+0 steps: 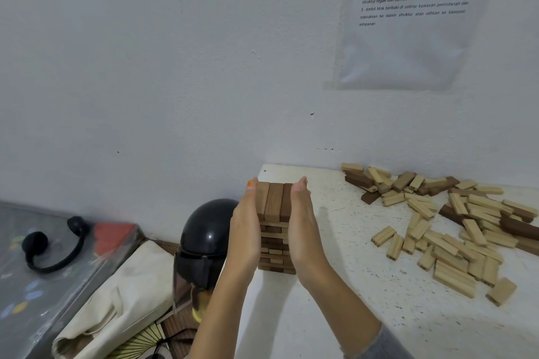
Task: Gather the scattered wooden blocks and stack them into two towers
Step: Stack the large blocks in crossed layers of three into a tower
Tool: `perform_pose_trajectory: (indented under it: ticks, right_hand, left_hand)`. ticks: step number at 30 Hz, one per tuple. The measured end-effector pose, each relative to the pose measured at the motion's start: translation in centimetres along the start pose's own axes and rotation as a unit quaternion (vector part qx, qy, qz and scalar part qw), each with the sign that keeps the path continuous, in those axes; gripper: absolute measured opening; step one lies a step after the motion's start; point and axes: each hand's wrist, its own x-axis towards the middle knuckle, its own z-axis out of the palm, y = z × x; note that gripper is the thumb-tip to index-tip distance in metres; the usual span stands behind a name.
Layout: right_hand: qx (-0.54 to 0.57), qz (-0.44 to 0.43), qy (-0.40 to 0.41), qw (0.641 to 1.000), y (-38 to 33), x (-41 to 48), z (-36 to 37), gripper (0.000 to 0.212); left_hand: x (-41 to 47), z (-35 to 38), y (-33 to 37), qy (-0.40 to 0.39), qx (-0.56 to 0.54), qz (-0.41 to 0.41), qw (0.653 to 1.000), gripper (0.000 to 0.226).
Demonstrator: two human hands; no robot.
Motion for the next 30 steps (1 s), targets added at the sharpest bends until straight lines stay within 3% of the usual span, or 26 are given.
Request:
perform_pose_trajectory:
  ticks: [6,13,18,23,28,30]
  right_hand:
    - [0.001,0.006,-0.008,1.000,-0.45,-0.14,-0.65,0.058]
    - [0.006,-0.001,-0.006,1.000,-0.44,-0.17,-0.94,0.059]
    - [-0.001,0.001,-0.019,1.000,-0.39,-0.50,-0.53,0.084]
    - [0.016,-0.003,-0.025,1.000,-0.30,-0.49,-0.36,0.093]
    - [0.020,0.000,-0.023,1.000,-0.45,-0.68,-0.27,0.088]
    - [0.020,-0.004,-0.019,1.000,-0.61,-0.70,-0.35,0.071]
  left_hand:
    - [-0.07,0.05,0.20,0.008,0.007,-0.006,1.000,0.035]
    - [-0.31,-0.25,0.35,-0.004,-0.035,-0.006,0.999,0.026]
    - [-0.54,-0.03,0.02,-0.003,-0.027,-0.011,1.000,0.025]
    - [-0.39,0.07,-0.15,0.004,-0.027,-0.011,1.000,0.023]
    - [-0.11,-0.01,-0.26,0.012,-0.021,-0.023,0.999,0.025]
    - [-0.20,0.02,-0.25,0.012,-0.022,-0.016,1.000,0.025]
